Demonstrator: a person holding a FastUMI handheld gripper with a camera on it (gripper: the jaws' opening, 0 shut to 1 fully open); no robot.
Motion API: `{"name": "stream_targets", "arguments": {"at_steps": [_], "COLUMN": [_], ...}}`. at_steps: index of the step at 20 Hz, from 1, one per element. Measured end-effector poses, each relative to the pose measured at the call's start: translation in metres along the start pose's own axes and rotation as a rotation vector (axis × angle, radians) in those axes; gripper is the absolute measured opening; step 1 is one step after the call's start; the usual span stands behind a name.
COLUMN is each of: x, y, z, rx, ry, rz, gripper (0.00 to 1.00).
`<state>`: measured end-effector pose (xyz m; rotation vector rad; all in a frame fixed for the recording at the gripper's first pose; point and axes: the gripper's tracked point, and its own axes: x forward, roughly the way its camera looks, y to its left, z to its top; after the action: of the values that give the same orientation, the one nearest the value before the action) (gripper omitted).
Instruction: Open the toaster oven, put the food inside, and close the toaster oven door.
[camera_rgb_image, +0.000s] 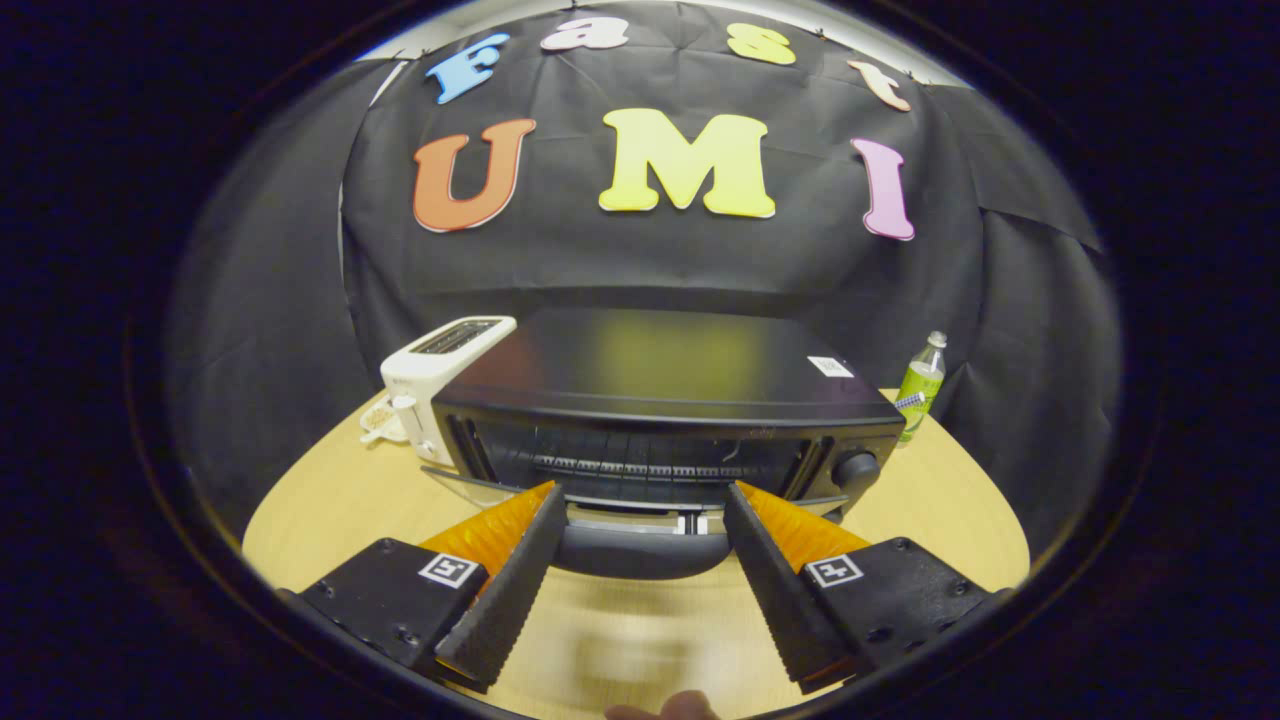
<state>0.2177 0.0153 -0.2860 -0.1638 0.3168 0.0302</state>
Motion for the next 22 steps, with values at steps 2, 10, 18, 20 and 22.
{"name": "stream_targets", "arguments": {"at_steps": [2, 10, 18, 20, 22], "x": [-0.009, -0.029, -0.085, -0.106, -0.127], "y": [0.000, 0.004, 0.003, 0.011, 0.021], "z": [-0.018, -0.099, -0.045, -0.026, -0.015], "rx": [0.001, -0.031, 0.010, 0.019, 0.032], "ry": [0.018, 0.166, 0.141, 0.157, 0.212], "rz": [-0.001, 0.039, 0.182, 0.292, 0.414], "gripper": [1.00, 1.00, 1.00, 1.00, 1.00]}}
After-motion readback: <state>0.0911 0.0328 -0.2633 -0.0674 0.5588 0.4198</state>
